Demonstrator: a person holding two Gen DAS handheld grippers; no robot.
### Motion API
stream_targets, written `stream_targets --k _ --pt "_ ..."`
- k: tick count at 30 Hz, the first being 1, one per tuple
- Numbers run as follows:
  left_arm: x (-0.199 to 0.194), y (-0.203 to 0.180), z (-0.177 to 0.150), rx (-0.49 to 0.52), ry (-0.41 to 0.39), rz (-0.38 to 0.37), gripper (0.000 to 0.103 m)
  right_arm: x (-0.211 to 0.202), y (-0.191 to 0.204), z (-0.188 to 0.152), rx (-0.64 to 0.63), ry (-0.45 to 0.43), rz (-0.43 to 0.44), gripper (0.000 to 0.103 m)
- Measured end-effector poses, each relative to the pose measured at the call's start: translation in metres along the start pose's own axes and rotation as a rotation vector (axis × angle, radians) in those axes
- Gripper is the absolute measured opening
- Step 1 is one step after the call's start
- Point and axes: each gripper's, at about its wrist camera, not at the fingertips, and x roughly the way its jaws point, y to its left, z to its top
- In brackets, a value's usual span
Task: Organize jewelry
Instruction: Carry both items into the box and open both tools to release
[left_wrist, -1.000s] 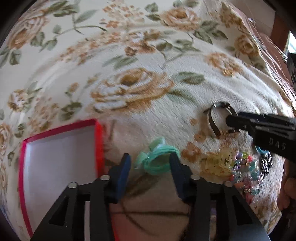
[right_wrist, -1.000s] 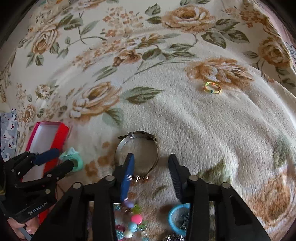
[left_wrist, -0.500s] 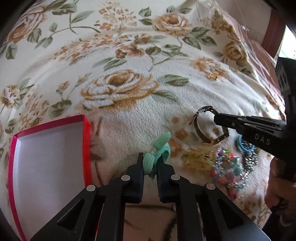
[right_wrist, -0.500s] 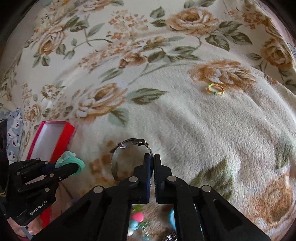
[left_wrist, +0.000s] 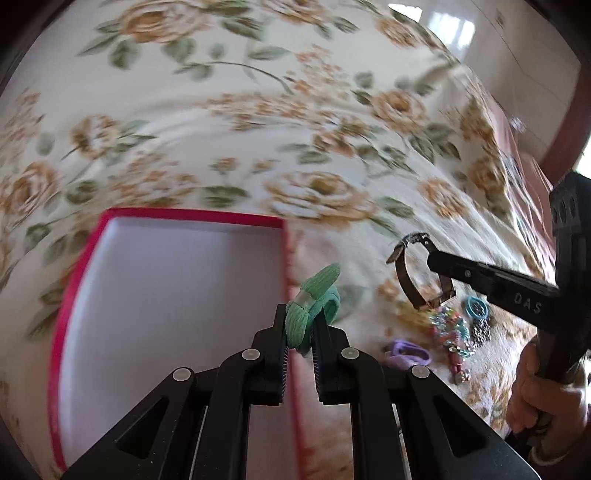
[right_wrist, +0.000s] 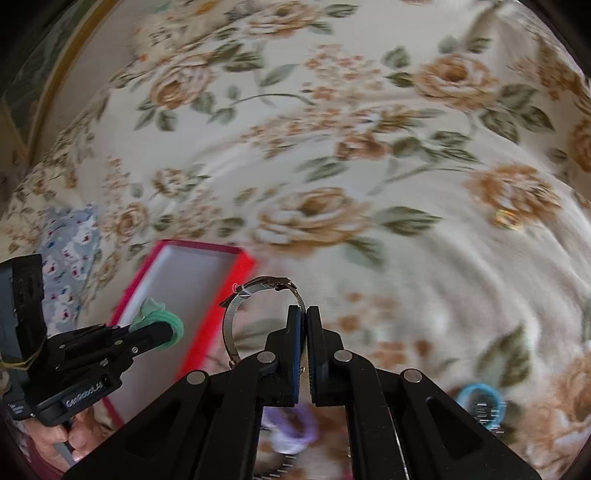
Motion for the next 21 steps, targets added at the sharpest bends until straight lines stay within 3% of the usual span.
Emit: stream_targets --k 6,10,21 --pt "-0.035 0.043 -0.011 -0.083 -0.036 0.059 0.010 0.020 0.055 0.007 -0.073 0.020 0.088 0.003" --pt "-0.037 0.067 -0.010 -0.129 -0.031 0.090 0.010 0.042 0.086 0.011 -0.114 0.042 0.110 0.003" --pt "0.013 0.110 0.011 -0.203 0.039 0.142 0.010 0.107 0.124 0.015 -0.178 0.124 0.092 0.003"
